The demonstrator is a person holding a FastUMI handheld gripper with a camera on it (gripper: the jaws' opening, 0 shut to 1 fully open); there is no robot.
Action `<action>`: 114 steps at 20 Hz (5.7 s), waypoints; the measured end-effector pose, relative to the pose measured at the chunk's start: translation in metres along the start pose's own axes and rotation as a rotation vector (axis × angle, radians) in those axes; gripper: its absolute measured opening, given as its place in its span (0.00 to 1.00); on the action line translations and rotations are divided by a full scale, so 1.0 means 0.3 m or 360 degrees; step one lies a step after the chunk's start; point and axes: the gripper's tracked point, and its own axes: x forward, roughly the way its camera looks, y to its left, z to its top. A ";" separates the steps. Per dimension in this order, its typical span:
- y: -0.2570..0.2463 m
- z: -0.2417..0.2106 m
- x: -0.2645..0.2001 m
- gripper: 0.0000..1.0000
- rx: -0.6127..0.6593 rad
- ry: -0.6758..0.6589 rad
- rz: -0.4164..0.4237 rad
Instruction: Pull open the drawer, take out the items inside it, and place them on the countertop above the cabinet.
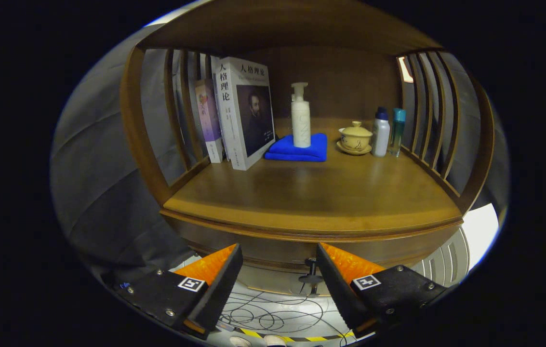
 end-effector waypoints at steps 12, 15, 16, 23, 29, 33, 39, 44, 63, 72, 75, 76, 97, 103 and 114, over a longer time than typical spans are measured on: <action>-0.154 -0.242 0.136 0.95 0.0173 0.0323 -0.0244; -0.151 -0.292 0.175 0.88 0.0213 0.0405 -0.0249; -0.170 -0.294 0.175 0.79 0.0187 0.0413 -0.0289; -0.182 -0.298 0.187 0.49 0.0167 0.0416 -0.0258; -0.181 -0.307 0.189 0.38 0.0110 0.0495 -0.0214; -0.174 -0.314 0.171 0.36 0.0187 0.0428 -0.0290; -0.145 -0.368 0.088 0.35 0.0187 0.0390 -0.0279; -0.123 -0.416 0.002 0.35 0.0196 0.0354 -0.0282; -0.042 -0.625 -0.264 0.35 0.0164 0.0463 -0.0236; -0.058 -0.560 -0.319 0.53 0.0177 0.0393 -0.0212; -0.066 -0.495 -0.379 0.86 0.0151 0.0347 -0.0191; -0.069 -0.470 -0.397 0.97 0.0140 0.0330 -0.0186; -0.157 -0.245 -0.072 0.96 0.0055 0.0499 -0.0204; -0.167 -0.389 0.008 0.96 0.0174 0.0819 -0.0213; -0.171 -0.509 0.012 0.83 0.0078 0.1042 -0.0240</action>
